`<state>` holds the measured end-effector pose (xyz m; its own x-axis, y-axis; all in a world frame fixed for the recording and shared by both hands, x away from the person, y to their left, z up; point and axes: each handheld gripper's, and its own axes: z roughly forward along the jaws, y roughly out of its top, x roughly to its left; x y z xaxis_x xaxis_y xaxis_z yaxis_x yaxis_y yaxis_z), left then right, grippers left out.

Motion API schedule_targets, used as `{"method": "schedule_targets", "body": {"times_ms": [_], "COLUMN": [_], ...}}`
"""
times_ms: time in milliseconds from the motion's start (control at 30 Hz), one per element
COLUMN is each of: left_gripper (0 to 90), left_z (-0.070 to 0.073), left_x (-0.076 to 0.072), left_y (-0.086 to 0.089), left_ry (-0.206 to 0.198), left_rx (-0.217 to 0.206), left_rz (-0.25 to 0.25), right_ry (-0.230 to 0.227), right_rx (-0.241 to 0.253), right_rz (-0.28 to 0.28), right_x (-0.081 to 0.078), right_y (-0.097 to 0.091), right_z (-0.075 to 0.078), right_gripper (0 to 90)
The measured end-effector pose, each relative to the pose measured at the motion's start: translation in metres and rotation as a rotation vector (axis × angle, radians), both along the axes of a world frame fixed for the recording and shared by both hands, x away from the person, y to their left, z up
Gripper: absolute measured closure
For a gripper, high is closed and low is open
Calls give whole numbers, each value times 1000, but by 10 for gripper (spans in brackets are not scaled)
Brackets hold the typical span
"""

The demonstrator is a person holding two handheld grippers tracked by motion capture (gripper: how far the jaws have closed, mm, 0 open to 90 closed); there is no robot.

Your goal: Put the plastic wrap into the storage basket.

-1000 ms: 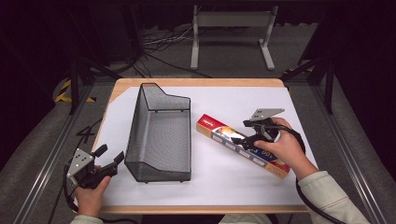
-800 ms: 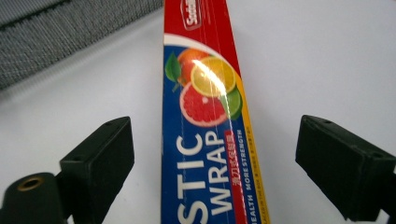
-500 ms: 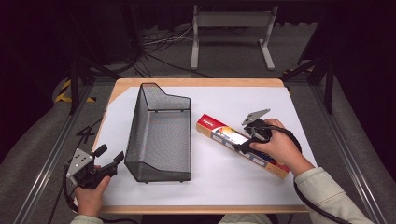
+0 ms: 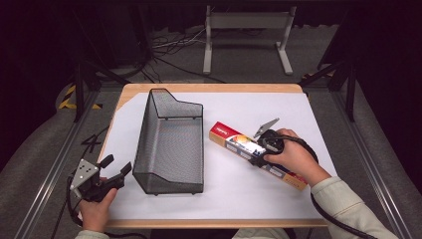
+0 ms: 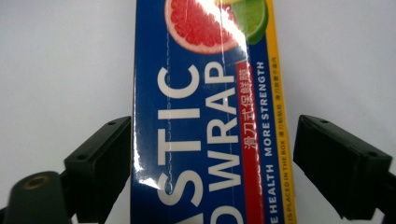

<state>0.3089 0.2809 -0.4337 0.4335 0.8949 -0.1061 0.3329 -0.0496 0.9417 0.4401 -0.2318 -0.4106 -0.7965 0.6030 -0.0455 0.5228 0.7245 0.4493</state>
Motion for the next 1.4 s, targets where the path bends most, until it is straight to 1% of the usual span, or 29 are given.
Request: {"method": "schedule_targets", "body": {"times_ms": [67, 133, 200, 233, 267, 300, 333, 367, 500, 567, 700, 833, 900, 1133, 1233, 1300, 1400], "left_gripper": [277, 277, 277, 277, 277, 277, 277, 277, 277, 277, 277, 277, 277, 277, 277, 277, 277], "left_z": [0, 0, 0, 0, 0, 0, 0, 0, 0, 0, 0, 0, 0, 1, 1, 1, 0], "left_x": [0, 0, 0, 0, 0, 0, 0, 1, 1, 1, 1, 1, 1, 1, 1, 1, 1], "left_y": [0, 0, 0, 0, 0, 0, 0, -1, -1, -1, 0, -1, -1, -1, -1, -1, -1], "left_ry": [-1, -1, 0, 1, 1, 2, 1, -1, -1, -2, -2, -2, -3, -4, -7, -8, -9], "left_rx": [1, 1, 3, 2, 2, 1, 2, 1, 1, 1, 1, 3, 4, 2, 4, 11, 13], "left_rz": [0, -1, -2, -1, -1, -1, -1, -1, -2, -1, -1, -3, -3, -1, 2, 5, 7], "right_ry": [11, 31, 38, 42, 42, 44, 53, 60, 41, 34, 37, 27, 24, -3, -3, 0, -13], "right_rx": [-29, -54, -71, -76, -76, -80, -79, -72, -89, -88, -82, -65, -63, -18, -11, 0, 6], "right_rz": [6, 6, 15, 15, 15, 15, 10, 6, 9, 9, 9, 3, 3, -11, -12, -24, -23], "right_x": [1, 1, 1, 1, 1, 2, 1, 1, -2, -3, -5, -8, -9, -16, -18, -19, -21], "right_y": [1, 2, 3, 4, 4, 4, 4, 4, 5, 6, 5, 4, 4, 5, 6, 6, 7], "right_z": [-2, -4, -5, -6, -6, -6, -6, -5, -3, -3, -1, 8, 10, 34, 44, 50, 57], "right_gripper": [169, 186, 205, 232, 232, 257, 306, 379, 395, 397, 398, 399, 399, 400, 400, 400, 400]}}
